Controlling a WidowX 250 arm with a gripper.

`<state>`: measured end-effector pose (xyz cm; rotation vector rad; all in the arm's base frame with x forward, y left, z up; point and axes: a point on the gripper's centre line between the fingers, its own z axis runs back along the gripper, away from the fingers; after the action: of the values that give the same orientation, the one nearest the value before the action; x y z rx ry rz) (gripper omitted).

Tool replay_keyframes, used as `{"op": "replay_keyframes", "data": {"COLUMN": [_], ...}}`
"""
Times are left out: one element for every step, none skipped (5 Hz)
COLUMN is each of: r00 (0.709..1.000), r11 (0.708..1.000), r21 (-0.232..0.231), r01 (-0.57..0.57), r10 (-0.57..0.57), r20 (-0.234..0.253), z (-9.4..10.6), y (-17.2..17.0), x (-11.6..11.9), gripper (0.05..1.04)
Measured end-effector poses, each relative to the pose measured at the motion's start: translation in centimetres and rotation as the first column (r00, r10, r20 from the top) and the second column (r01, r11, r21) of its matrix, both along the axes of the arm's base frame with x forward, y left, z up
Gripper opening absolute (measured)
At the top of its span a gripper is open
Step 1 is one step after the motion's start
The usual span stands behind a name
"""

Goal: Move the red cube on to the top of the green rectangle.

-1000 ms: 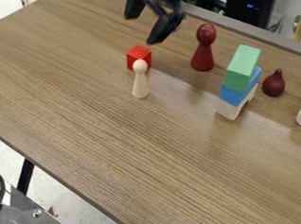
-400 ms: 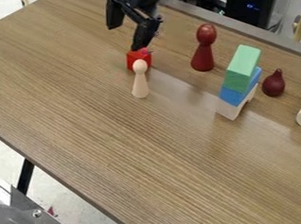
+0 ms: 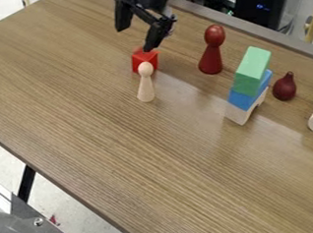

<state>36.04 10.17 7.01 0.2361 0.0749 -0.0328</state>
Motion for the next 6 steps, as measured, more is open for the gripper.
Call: {"op": "replay_keyframes", "data": {"r00": [0.999, 0.999, 0.998, 0.998, 0.999, 0.998], "r11": [0.998, 0.994, 0.991, 0.99, 0.991, 0.991], "r21": [-0.046, -0.099, -0.118, -0.13, -0.122, -0.123], "r01": [-0.032, -0.05, -0.06, -0.058, -0.055, -0.054], "r10": [0.032, 0.05, 0.061, 0.058, 0.054, 0.048], "r20": [-0.005, 0.0, 0.004, -0.002, -0.008, -0.05], "z": [0.1, 0.0, -0.1, -0.4, -0.8, -2.4], "y": [-0.6, -1.0, -0.7, -0.7, -0.6, -0.6], "x": [0.8, 1.0, 1.0, 0.7, 0.7, 0.5], "gripper": [1.001, 1.001, 1.001, 1.001, 1.001, 1.001]}}
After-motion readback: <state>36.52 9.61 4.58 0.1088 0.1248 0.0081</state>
